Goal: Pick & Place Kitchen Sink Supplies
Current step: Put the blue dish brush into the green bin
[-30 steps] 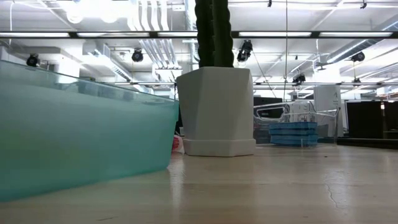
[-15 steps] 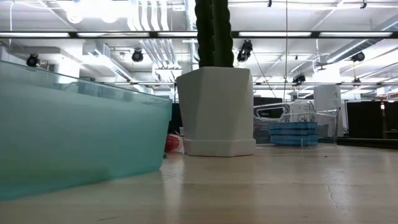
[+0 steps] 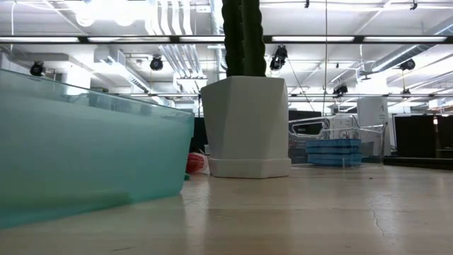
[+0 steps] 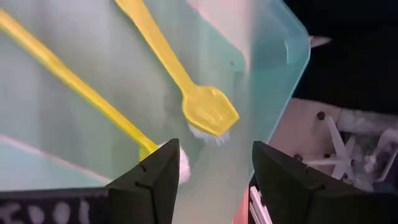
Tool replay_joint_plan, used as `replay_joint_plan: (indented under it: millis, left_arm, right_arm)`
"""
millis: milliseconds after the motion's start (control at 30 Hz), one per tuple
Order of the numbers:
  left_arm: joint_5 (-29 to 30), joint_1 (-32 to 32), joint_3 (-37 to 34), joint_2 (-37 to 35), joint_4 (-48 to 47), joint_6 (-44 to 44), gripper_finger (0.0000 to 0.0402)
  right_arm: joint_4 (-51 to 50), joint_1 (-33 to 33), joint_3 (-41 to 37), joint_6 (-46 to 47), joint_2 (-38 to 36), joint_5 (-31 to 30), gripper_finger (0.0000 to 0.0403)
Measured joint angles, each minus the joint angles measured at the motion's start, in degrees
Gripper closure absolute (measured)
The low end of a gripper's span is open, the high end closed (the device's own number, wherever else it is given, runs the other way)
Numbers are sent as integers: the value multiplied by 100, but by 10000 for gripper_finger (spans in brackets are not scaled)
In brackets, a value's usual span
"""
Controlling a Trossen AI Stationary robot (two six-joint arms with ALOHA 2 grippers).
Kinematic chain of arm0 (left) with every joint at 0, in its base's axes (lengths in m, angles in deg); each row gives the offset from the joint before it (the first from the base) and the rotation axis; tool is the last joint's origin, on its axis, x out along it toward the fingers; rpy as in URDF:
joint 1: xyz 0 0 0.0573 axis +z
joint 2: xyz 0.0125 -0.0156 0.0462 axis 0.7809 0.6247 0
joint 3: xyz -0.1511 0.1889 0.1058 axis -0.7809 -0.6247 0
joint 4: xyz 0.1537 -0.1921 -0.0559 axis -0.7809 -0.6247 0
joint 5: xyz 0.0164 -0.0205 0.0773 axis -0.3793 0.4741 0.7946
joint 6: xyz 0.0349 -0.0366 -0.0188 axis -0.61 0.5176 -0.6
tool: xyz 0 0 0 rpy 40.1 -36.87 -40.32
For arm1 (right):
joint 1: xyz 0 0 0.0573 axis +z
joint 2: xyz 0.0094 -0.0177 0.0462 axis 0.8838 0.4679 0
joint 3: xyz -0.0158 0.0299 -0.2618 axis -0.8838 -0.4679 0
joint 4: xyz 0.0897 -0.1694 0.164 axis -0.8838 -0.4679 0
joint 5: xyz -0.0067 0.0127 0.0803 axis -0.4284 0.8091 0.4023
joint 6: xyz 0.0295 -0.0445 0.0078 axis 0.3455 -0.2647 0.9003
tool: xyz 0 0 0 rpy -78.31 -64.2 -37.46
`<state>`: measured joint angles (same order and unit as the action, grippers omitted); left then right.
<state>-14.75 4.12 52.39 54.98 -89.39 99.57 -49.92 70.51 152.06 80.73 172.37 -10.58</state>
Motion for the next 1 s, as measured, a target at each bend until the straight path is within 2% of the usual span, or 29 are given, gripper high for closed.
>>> replay_joint_plan:
  millis: [133, 300, 367, 533, 667, 800, 1000]
  left_arm:
    - [6, 391, 1, -353, -357, -43, 211]
    - [213, 1170, 1, -883, -460, -11, 211]
    - [210, 1549, -1, -1048, -461, -65, 213]
    - [199, 2555, 1, -1370, -460, -923, 214]
    - [190, 3617, 1, -1438, -461, -944, 214]
    - [-435, 4751, 1, -1281, -460, -1534, 214]
    - [-2196, 6343, 167, -756, -536, -2059, 214]
  right_arm:
    - [2, 0, 0, 14, 0, 0, 308]
    - [0, 0, 0, 14, 0, 0, 301]
    - [0, 0, 0, 2, 0, 0, 300]
    - [0, -13, 0, -74, 0, 0, 307]
    - [0, -17, 0, -85, 0, 0, 315]
    - [2, -17, 0, -85, -2, 0, 319]
    - [0, -17, 0, -85, -4, -2, 320]
